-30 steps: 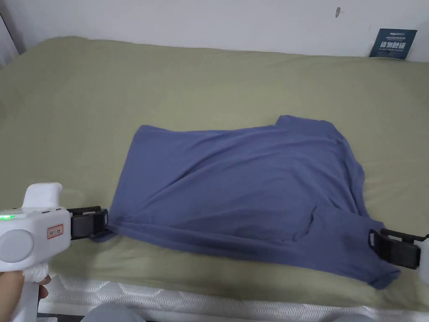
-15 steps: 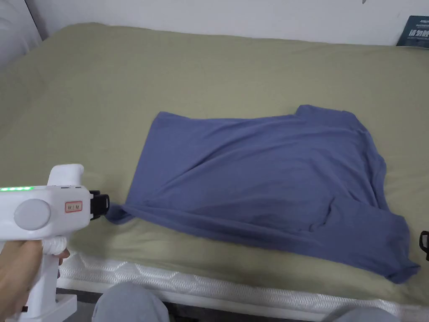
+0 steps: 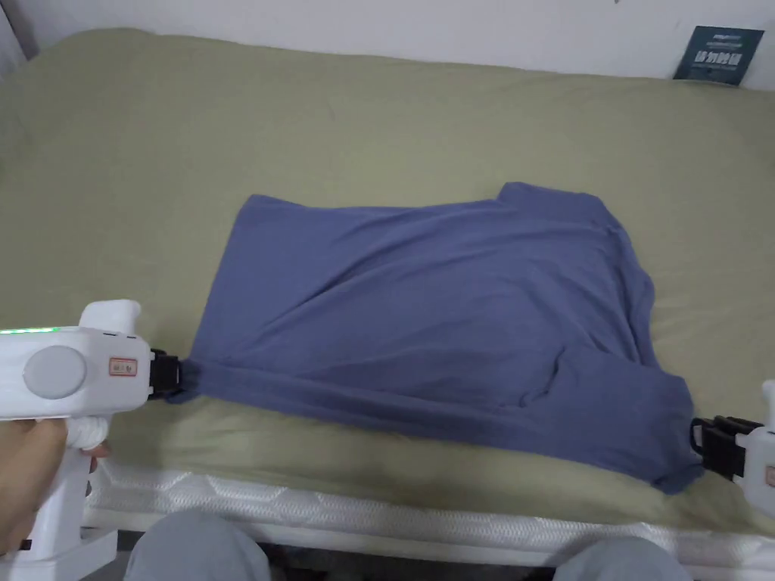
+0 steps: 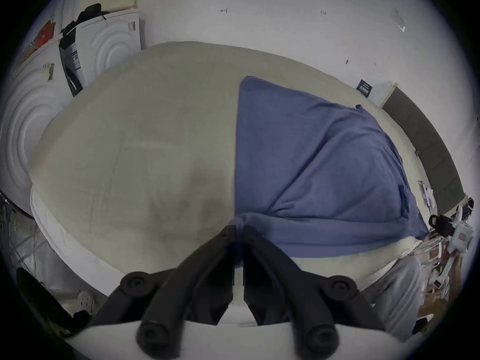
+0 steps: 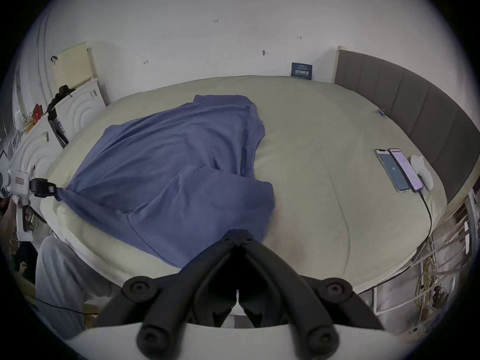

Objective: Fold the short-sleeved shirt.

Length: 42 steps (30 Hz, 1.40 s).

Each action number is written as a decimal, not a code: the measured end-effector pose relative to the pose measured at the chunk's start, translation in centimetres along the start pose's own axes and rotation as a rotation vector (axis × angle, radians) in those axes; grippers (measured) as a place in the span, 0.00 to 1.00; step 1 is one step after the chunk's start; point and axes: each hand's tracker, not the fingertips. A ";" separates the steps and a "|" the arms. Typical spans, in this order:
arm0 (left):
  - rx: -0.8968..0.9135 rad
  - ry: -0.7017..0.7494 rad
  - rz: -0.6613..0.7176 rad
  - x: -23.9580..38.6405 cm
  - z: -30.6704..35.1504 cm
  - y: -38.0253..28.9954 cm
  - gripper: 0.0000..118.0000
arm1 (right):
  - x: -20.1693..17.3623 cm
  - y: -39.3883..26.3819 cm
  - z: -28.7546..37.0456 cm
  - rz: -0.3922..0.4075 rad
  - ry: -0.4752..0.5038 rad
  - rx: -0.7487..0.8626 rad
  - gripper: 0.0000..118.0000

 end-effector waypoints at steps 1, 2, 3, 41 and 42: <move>-0.007 -0.003 -0.008 0.1 -0.1 0.1 0.05 | 0.0 -0.1 -0.1 -0.007 0.008 -0.014 0.07; 0.005 0.009 -0.026 0.3 -0.1 0.1 0.05 | 0.3 -0.1 -0.5 -0.019 0.036 -0.042 0.33; 0.005 0.022 -0.042 0.3 -0.1 0.1 0.05 | 0.3 -0.3 -1.0 -0.016 0.044 -0.087 0.80; 0.060 0.081 -0.032 3.0 -9.6 15.4 0.05 | -0.4 19.2 -18.2 0.159 -0.077 -0.128 0.05; 0.053 0.085 -0.032 3.1 -10.2 15.5 0.05 | -0.5 19.1 -18.8 0.158 -0.078 -0.130 0.05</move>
